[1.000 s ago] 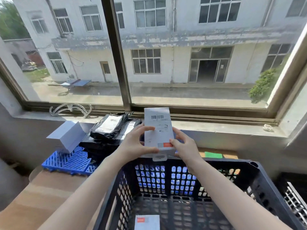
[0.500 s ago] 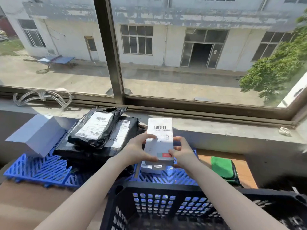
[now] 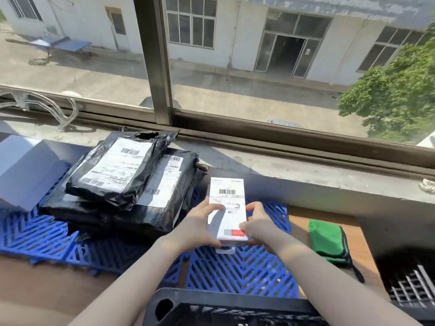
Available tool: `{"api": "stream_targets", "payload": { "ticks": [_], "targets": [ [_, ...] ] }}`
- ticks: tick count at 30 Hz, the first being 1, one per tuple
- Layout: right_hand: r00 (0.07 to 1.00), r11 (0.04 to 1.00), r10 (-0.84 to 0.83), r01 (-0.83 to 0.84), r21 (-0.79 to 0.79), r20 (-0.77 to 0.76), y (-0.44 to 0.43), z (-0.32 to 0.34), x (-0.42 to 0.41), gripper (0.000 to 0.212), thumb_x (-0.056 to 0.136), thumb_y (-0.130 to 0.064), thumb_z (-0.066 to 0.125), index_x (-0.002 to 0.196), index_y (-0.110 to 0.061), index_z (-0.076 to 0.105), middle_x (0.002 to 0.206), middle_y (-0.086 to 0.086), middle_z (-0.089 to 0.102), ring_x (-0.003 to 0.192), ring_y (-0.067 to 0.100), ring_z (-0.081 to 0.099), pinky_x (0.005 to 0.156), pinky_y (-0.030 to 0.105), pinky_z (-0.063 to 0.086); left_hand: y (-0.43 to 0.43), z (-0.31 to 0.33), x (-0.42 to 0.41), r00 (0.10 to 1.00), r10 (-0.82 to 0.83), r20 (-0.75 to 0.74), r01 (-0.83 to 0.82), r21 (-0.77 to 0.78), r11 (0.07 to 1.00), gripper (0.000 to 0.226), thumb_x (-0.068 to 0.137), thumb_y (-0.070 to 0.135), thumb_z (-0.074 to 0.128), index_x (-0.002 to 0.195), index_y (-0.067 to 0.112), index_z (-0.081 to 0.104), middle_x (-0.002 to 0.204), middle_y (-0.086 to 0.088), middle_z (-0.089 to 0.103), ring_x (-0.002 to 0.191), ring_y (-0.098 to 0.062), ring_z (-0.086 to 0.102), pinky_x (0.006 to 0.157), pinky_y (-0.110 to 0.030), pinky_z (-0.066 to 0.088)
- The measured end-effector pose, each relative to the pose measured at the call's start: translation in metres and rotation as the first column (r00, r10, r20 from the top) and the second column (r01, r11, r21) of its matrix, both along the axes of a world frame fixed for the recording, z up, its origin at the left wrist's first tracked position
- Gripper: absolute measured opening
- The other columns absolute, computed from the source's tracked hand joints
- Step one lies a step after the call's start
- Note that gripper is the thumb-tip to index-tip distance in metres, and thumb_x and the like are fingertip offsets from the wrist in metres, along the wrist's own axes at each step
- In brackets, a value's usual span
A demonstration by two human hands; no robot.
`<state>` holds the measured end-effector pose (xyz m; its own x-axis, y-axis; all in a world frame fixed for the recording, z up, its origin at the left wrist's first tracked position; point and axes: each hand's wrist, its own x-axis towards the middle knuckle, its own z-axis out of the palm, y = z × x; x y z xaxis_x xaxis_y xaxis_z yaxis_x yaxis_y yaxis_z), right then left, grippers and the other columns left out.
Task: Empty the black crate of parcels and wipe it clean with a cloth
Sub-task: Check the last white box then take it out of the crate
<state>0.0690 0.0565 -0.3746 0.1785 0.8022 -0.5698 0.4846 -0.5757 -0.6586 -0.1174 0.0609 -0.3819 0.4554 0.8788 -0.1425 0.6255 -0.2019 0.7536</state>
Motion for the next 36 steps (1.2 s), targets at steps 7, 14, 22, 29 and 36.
{"api": "stream_targets", "payload": {
  "ticks": [7, 14, 22, 29, 36],
  "targets": [
    [0.995, 0.993, 0.086, -0.082, -0.09, 0.043, 0.013, -0.022, -0.006, 0.042, 0.087, 0.001, 0.049, 0.115, -0.023, 0.029, 0.108, 0.014, 0.061, 0.098, 0.03, 0.065, 0.075, 0.049, 0.059, 0.009, -0.035, 0.009, 0.994, 0.052, -0.095, -0.052, 0.006, 0.999, 0.084, 0.063, 0.016, 0.086, 0.137, 0.022, 0.047, 0.146, 0.003, 0.033, 0.136, -0.014, 0.036, 0.101, -0.011, 0.028],
    [0.96, 0.965, 0.261, -0.259, -0.034, 0.1, 0.011, -0.017, 0.005, 0.064, 0.091, -0.012, 0.056, 0.142, -0.031, 0.022, 0.123, 0.003, 0.057, 0.081, 0.02, 0.058, 0.061, 0.029, 0.048, 0.004, -0.03, 0.014, 0.991, 0.105, -0.082, -0.1, 0.062, 0.993, 0.066, 0.083, -0.001, 0.059, 0.143, 0.021, 0.042, 0.163, -0.002, -0.008, 0.149, -0.014, 0.008, 0.112, -0.015, 0.018],
    [0.829, 0.894, 0.402, -0.448, 0.031, 0.389, 0.014, -0.007, 0.017, 0.042, 0.093, -0.019, 0.053, 0.134, -0.03, 0.049, 0.131, 0.003, 0.05, 0.111, 0.018, 0.053, 0.082, 0.025, 0.041, -0.012, -0.025, 0.016, 0.989, 0.097, -0.116, -0.062, 0.269, 0.961, 0.046, 0.085, 0.007, 0.06, 0.13, 0.015, 0.056, 0.13, 0.001, 0.048, 0.128, -0.014, 0.036, 0.107, -0.027, 0.034],
    [0.762, 0.844, 0.515, -0.532, -0.075, 0.391, 0.003, 0.004, 0.019, 0.057, 0.096, -0.021, 0.048, 0.148, -0.035, 0.029, 0.144, 0.003, 0.034, 0.114, 0.018, 0.048, 0.079, 0.026, 0.041, -0.014, -0.014, 0.013, 0.974, -0.002, -0.225, 0.039, 0.159, 0.986, 0.046, 0.088, 0.014, 0.059, 0.134, 0.019, 0.051, 0.135, 0.007, 0.041, 0.128, -0.012, 0.037, 0.102, -0.024, 0.036],
    [0.848, 0.828, 0.376, -0.488, 0.274, 0.373, -0.012, 0.066, 0.009, 0.038, 0.093, -0.018, 0.053, 0.13, -0.024, 0.056, 0.132, -0.001, 0.048, 0.112, 0.017, 0.053, 0.097, 0.028, 0.04, -0.018, 0.052, -0.011, 0.99, 0.138, 0.019, -0.139, 0.025, 0.99, 0.031, 0.091, 0.016, 0.061, 0.118, 0.029, 0.062, 0.116, 0.01, 0.064, 0.109, -0.002, 0.058, 0.099, -0.021, 0.043]
  ]
}}
